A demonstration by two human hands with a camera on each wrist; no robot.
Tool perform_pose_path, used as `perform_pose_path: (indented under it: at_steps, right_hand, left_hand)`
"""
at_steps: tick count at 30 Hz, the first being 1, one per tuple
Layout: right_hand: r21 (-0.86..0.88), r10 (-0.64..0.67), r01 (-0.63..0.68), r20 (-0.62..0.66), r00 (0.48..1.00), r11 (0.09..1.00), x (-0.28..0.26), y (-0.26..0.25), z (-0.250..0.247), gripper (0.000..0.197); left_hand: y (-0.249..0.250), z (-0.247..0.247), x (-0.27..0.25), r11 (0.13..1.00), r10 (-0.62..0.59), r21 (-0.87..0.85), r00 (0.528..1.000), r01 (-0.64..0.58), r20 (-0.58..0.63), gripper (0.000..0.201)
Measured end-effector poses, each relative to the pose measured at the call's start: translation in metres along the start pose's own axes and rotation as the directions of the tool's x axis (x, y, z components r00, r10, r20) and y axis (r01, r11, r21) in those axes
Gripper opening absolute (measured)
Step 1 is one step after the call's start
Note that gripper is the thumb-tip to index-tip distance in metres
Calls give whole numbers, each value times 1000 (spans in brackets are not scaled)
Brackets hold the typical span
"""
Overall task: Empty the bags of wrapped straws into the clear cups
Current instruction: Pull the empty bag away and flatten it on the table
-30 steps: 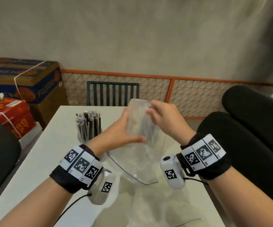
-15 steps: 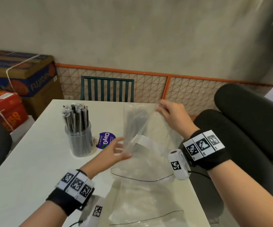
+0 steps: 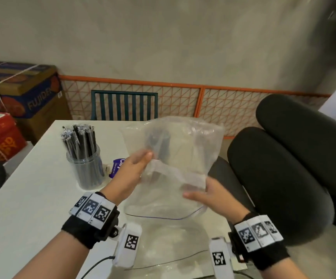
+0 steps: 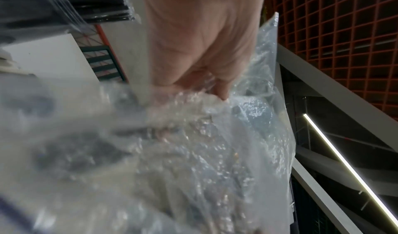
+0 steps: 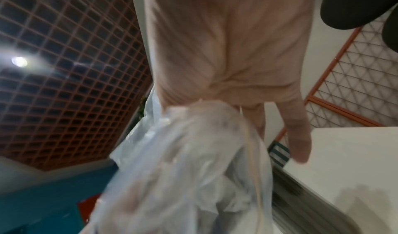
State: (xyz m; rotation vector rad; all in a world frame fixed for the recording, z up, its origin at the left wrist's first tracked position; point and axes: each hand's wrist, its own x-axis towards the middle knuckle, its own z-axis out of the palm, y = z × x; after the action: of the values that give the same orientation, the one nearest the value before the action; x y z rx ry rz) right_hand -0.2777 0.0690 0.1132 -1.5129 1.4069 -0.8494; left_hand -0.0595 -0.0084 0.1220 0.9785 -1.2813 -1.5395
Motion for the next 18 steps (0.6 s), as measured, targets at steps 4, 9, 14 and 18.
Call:
perform_pose_path:
  at_steps: [4,9,14,18]
  right_hand:
    - [-30,162,-161,26,986,986,-16,26,1,10]
    - [87,220,-209,-149,964,974,-26,31,-3,27]
    - [519,332,-200,-174,927,831,-28,31,4,15]
    - [597,364,-255,-67,929,761,-38,45,2,29]
  left_hand:
    - [5,-9,0,999,-18,-42,997,14,-78,32]
    - [-11,-7,-3,993,-85,-99,986,71,-146,22]
    - [-40,1,-24,916,-379,131,925,379,-29,53]
    - [-55,2,-41,892,-440,50,889,449,-128,17]
